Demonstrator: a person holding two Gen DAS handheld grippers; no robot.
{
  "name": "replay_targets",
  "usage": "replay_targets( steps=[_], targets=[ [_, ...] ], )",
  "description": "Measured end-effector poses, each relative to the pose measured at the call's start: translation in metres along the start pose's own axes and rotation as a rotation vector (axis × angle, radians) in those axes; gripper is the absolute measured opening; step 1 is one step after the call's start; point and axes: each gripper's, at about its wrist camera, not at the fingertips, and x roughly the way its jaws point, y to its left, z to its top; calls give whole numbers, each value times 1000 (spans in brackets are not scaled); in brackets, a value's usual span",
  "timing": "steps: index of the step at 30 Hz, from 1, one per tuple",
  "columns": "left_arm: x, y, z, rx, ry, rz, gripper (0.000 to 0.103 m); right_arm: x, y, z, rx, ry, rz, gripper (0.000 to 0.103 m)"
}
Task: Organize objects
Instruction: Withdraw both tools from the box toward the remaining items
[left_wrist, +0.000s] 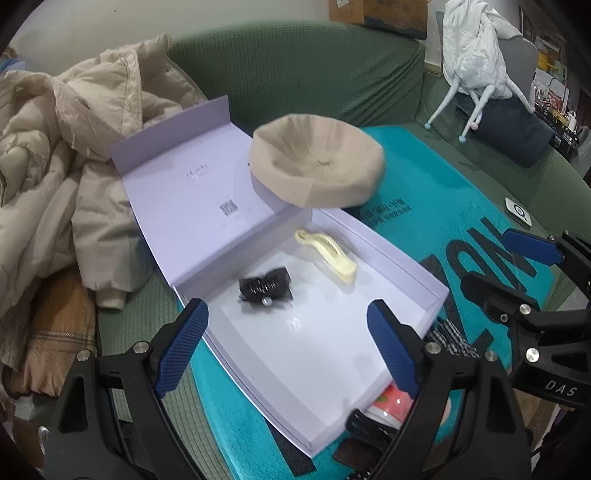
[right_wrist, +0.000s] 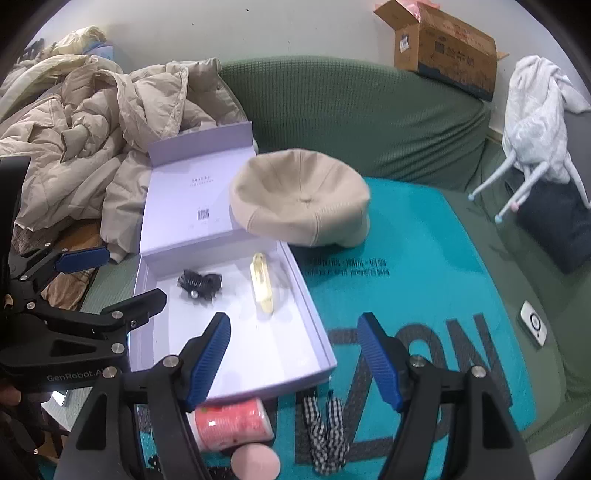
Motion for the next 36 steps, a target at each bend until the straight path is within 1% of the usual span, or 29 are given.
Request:
replay_targets(
  steps=[9,17,21,28,31,33,36],
  targets=[
    [-14,-15,-21,28,0,-15,87,-14,-2,-28,32,26,3,72],
    [-20,-26,-44,37,29,-39,87,-27,-4,-53,43,47,-6,72],
    [-22,-31,-52,43,36,-38,87,-30,-5,-65,49,59,-1,72],
    [-21,-41,-75,54,76,-58,87,-33,-8,-87,60,85,-6,72],
    [-19,-44,-85,62,93,-79,87,-34,-10,-97,67,93,-8,72],
    [-17,-46,-91,61,111,-77,87,-35,-11,-103,70,99,-8,72],
    [-17,-45,-99,57,117,-87,87,-35,-11,-110,75,100,-1,72]
  ],
)
